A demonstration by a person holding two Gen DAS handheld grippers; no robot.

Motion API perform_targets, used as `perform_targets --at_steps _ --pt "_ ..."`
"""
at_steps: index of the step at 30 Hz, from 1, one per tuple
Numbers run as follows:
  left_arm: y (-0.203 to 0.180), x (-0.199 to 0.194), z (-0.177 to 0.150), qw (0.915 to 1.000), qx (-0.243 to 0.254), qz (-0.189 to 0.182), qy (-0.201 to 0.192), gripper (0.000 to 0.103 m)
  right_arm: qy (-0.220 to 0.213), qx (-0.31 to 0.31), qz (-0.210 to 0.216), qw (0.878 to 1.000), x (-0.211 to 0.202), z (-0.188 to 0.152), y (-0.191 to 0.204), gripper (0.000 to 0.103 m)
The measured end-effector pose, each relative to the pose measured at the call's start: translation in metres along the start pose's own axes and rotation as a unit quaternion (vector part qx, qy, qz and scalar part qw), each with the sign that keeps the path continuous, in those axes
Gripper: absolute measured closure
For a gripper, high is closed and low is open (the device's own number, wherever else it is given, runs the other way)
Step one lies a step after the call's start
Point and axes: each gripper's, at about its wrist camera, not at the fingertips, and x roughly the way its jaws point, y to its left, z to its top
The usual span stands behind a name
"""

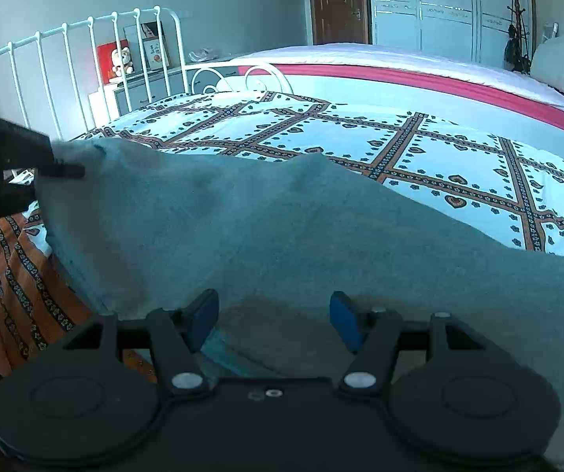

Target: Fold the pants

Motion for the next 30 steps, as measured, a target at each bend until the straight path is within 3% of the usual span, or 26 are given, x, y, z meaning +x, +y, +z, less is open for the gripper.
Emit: perform_targets --at_steps 9,17,23,30 --pt "-0.020 -0.013 -0.002 0.9988 0.008 -0.047 -0.007 0.086 0.023 -0.025 -0.008 0.999 0.012 -0.003 0.009 0.043" --pt "-0.060 -0.033 -0.010 0.9900 0.086 -0.111 -0.016 0.086 0.026 -0.038 -0.022 0.999 0.015 -0.002 0.014 0.043" --pt "-0.105 -0.045 -0.030 0.9726 0.145 -0.182 0.003 0.086 0.025 -0.037 -0.022 0.999 0.012 -0.002 0.014 0.043" --pt "-0.155 -0.045 -0.083 0.9413 0.223 -0.242 0.077 0.086 0.015 -0.044 -0.032 0.998 0.001 -0.001 0.009 0.036"
